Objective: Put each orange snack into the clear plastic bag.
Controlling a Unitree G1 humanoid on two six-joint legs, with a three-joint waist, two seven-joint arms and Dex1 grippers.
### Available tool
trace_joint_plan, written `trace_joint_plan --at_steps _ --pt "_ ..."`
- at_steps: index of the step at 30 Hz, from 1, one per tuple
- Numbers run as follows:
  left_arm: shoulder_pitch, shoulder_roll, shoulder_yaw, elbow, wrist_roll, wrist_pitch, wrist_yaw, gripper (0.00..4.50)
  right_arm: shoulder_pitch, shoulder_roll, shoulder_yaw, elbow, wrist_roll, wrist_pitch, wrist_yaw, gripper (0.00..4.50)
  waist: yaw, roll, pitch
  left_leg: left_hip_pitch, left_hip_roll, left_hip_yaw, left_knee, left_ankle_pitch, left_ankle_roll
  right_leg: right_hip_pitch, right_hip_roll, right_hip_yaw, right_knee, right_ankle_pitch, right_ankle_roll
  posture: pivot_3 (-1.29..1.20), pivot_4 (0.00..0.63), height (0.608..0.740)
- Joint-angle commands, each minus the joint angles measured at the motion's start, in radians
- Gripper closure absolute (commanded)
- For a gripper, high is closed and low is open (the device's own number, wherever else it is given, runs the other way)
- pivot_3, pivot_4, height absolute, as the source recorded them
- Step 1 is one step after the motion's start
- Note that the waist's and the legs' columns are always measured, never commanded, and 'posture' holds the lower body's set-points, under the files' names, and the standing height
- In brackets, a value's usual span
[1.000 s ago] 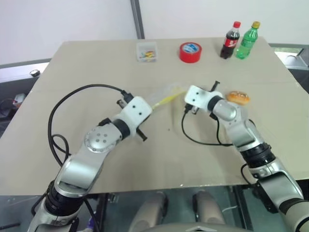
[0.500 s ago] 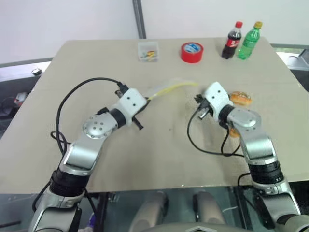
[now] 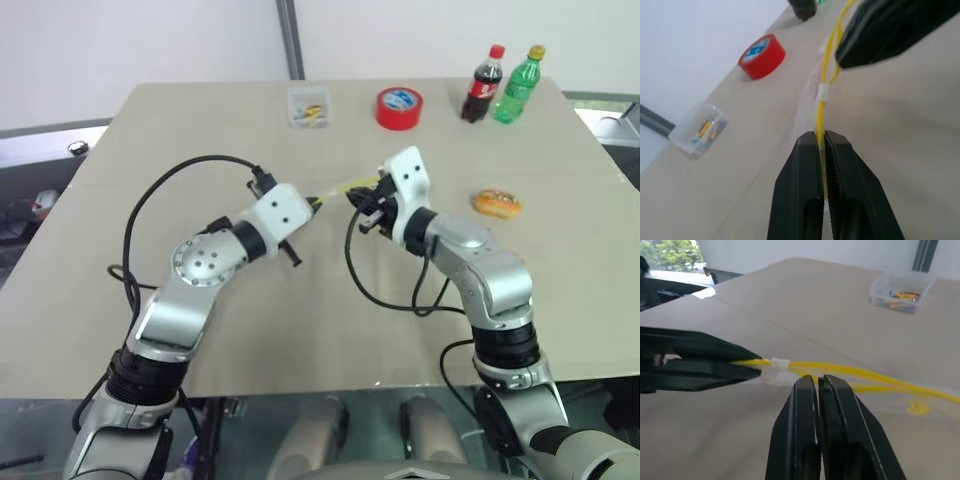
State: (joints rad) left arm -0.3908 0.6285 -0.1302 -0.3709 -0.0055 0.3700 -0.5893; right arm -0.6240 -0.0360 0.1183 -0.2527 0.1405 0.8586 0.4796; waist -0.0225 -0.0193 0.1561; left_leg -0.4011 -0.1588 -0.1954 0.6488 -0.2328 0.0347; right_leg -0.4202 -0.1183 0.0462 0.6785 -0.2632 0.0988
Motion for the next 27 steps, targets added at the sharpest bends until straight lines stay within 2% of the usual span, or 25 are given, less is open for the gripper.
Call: trace_joint_plan --at_steps 1,7,12,14,16,22,25,27 --pt "0.005 0.003 0.004 -0.061 0.006 0.0 -0.011 4.5 -0.014 0.006 -0.001 -0.005 0.03 -0.004 -0.018 4.3 -0.002 0.0 0.0 0.0 0.0 0.0 0.0 0.0 0.0 0.0 0.0 0.0 0.0 0.0 0.0 0.0 0.15 0.71" --pt "0.042 0.008 0.002 -0.08 0.007 -0.029 -0.04 4.5 -0.039 0.079 -0.085 0.095 0.089 0.018 -0.103 4.3 -0.01 0.0 0.0 0.0 0.0 0.0 0.0 0.0 0.0 0.0 0.0 0.0 0.0 0.0 0.0 0.0 0.15 0.71" --pt "0.089 0.021 0.015 -0.095 -0.007 -0.046 -0.073 4.5 -0.084 0.219 -0.299 0.25 0.207 0.028 -0.257 4.3 -0.017 0.001 0.0 0.0 0.0 0.0 0.0 0.0 0.0 0.0 0.0 0.0 0.0 0.0 0.0 0.0 0.15 0.71" --pt "0.103 0.023 0.024 -0.101 -0.014 -0.034 -0.08 4.5 -0.099 0.253 -0.378 0.297 0.282 0.022 -0.302 4.3 -0.012 0.001 0.0 0.001 0.0 0.0 0.0 0.0 0.0 0.0 0.0 0.0 0.0 0.0 0.0 0.0 0.15 0.71" --pt "0.113 0.022 0.029 -0.105 -0.016 -0.026 -0.083 4.5 -0.104 0.256 -0.406 0.314 0.334 0.024 -0.322 4.3 -0.012 0.002 0.001 0.0 -0.001 -0.001 0.0 0.0 0.0 0.0 0.0 0.0 0.0 0.0 0.0 0.0 0.15 0.71" --pt "0.132 0.012 0.056 -0.095 -0.022 -0.006 -0.073 4.5 -0.077 0.222 -0.361 0.274 0.426 0.032 -0.289 4.3 -0.024 0.005 0.002 0.001 0.001 0.001 -0.002 0.0 0.0 -0.001 0.001 0.002 0.001 0.0 0.0 0.0 0.15 0.71" --pt "0.122 -0.005 0.077 -0.088 -0.042 0.028 -0.056 4.5 0.009 0.056 -0.145 0.161 0.337 0.019 -0.164 4.3 -0.021 0.006 0.002 0.0 0.001 0.001 -0.002 0.0 0.0 -0.001 0.001 0.002 0.001 0.0 0.0 0.0 0.15 0.71" --pt "0.121 -0.013 0.085 -0.094 -0.046 0.047 -0.046 4.5 0.077 -0.054 -0.051 0.07 0.317 0.023 -0.093 4.3 -0.014 0.006 0.002 0.0 0.001 0.001 -0.001 0.0 0.0 -0.002 0.0 0.001 -0.001 0.0 0.0 0.0 0.15 0.71"
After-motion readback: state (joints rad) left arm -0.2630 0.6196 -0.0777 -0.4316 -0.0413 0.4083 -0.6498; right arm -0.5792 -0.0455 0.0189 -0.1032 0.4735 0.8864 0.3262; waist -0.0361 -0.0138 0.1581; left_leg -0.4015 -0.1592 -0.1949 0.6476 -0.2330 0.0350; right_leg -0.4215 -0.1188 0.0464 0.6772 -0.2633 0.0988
